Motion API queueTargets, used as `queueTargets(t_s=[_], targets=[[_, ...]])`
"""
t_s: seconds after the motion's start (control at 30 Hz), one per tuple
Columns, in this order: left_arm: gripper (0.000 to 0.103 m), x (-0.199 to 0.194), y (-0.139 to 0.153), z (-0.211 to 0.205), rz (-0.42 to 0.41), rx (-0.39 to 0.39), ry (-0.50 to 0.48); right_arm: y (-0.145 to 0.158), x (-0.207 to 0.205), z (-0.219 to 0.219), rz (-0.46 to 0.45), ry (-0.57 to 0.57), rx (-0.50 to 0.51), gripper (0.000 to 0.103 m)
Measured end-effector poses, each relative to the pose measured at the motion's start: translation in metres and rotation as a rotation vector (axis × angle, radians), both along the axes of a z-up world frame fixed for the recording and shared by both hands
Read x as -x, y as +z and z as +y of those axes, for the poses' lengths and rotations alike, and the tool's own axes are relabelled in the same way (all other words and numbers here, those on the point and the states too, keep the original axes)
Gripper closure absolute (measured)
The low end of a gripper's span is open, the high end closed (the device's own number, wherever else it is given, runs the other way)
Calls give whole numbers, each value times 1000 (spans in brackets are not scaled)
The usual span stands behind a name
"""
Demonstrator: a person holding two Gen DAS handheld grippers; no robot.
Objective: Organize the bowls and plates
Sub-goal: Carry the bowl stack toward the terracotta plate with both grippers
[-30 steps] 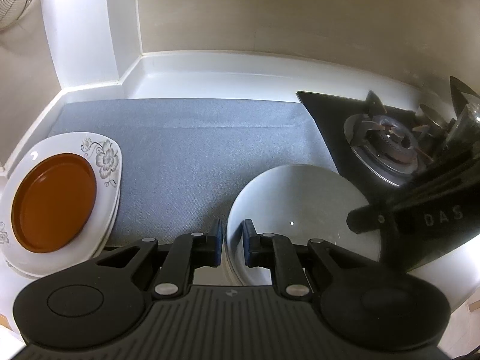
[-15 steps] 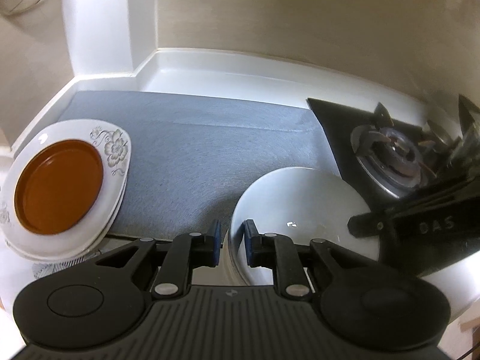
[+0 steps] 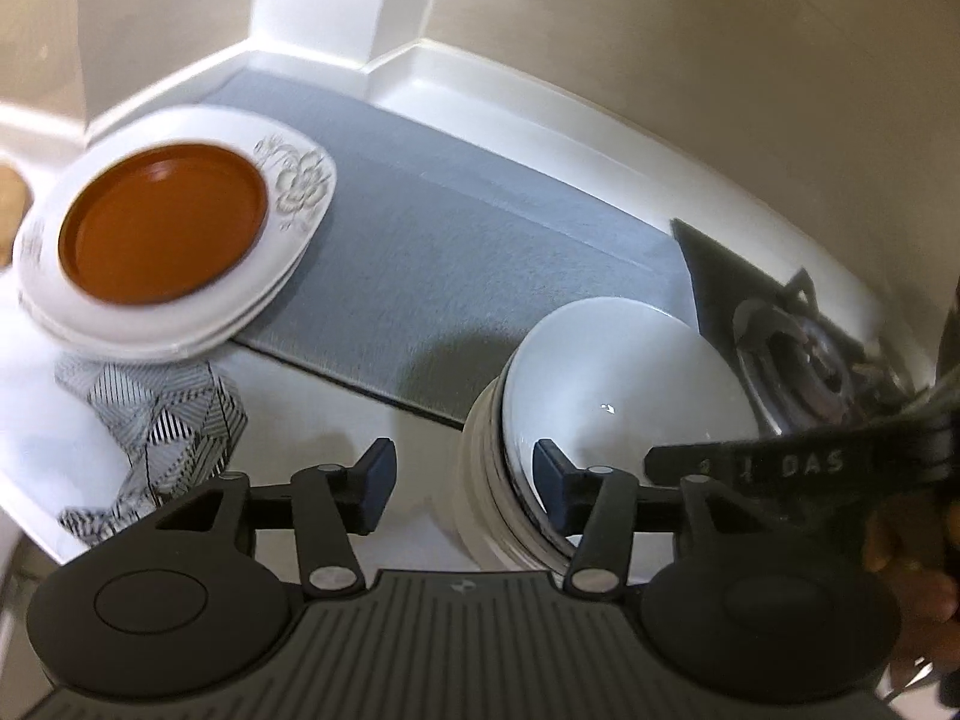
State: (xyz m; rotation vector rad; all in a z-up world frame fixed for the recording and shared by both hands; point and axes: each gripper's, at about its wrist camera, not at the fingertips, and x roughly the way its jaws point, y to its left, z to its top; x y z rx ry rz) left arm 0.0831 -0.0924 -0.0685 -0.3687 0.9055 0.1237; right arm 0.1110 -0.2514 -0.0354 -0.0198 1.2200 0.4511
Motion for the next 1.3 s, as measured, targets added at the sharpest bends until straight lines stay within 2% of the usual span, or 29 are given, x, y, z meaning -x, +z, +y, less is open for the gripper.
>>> queueTargets(t_s=[0.1,0.27,0.67,0.97,1.03,1.1,1.3], targets=[[43,0,-2,3,8,19,25,-4,-1,1,-4,19,6,53],[43,-4,-7,7,35,70,53,-9,-5,-1,17,14,-27,46],[43,-13,-28,6,93,174,91,-17,-18,-5,85,27,-85,45],[42,-17,-35,8,103,253,115,-25,-26,-5,148,38,-139,42],[44,-17,-35,9,106,265,116,-27,-27,-6,163,38,-154,42],[50,-16,-35,8,100,277,107,-28,-28,-6,169,43,-161,42],[55,-14,-32,6,102,250,86,-27,-25,-4,157,63,-168,42]])
